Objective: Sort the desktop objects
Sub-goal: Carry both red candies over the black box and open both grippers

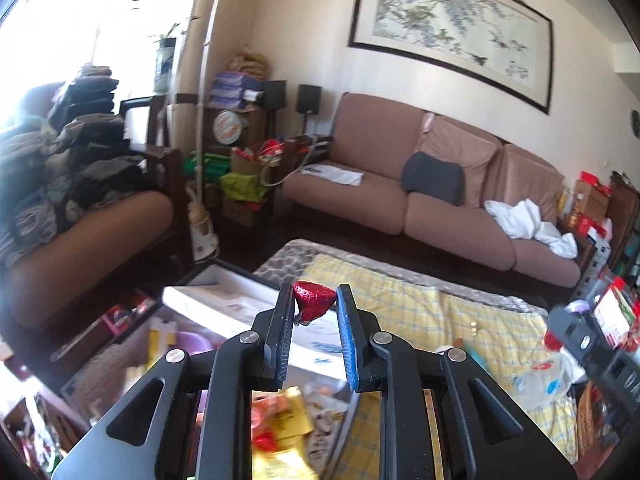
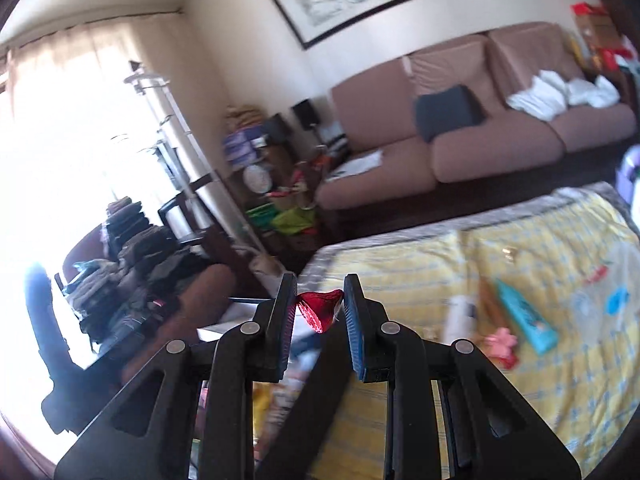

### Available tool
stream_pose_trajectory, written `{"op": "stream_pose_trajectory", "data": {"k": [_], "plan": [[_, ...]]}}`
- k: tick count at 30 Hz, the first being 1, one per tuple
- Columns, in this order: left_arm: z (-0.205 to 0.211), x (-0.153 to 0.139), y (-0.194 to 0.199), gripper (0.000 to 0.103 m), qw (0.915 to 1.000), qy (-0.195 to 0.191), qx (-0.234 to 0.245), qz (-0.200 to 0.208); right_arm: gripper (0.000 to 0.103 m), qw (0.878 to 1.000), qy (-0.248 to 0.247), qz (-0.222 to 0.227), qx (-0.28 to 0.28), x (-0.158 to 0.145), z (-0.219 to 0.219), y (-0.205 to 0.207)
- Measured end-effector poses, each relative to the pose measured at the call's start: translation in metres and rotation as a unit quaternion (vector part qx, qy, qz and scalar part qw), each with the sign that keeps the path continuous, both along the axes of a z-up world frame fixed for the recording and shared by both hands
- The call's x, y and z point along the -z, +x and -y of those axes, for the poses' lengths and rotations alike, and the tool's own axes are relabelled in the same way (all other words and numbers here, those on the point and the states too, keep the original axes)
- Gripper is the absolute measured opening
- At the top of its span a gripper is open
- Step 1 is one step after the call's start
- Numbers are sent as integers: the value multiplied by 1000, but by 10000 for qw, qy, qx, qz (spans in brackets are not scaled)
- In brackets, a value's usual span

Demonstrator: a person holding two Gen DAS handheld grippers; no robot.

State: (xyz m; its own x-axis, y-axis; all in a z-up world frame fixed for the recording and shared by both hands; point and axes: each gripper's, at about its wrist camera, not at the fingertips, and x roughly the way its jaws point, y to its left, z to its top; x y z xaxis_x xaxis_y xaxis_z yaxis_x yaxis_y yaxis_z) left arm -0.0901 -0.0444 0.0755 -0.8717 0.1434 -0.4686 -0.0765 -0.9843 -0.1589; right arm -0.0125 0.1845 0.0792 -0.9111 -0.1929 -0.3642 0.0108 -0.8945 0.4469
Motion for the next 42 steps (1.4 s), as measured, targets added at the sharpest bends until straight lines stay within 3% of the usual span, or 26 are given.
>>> {"op": "stream_pose_trajectory", "data": {"k": [4,6,9,13,17,23,27,29,31,33,37,42], "plan": [[40,-6,4,21,9994,-182,-307,2,22,9966,-670,412,-224,-7,44,-30],[60,-8,5,21,9983,-182,-549,68,22,9967,-483,477,-447,-8,74,-37],[87,-4,10,21,9967,-77,-784,210,22,9941,165,197,-1056,5,123,-35],[105,14,0,21,9898,-92,-1036,970,22,9878,92,584,-1440,49,147,-39],[110,33,-6,21,9817,42,-1001,1620,22,9849,-134,872,-1487,72,137,-47],[93,39,-4,21,9802,87,-843,1792,22,9796,-629,992,-1633,88,121,-56],[97,50,-5,21,9729,107,-1032,2067,23,9712,-844,1285,-1818,103,125,-64],[105,58,-7,21,9682,363,-1085,2226,23,9665,-1020,1345,-1931,108,126,-66],[113,64,-6,21,9627,765,-1091,2354,23,9560,-1503,1285,-2168,115,123,-67],[115,66,-6,21,9603,831,-1132,2411,23,9487,-1780,1264,-2288,120,123,-69],[113,70,-5,21,9564,854,-1197,2523,24,9543,-1454,1384,-2215,124,130,-71],[113,73,-5,21,9536,829,-1264,2604,24,9478,-1629,1437,-2333,129,132,-72]]}}
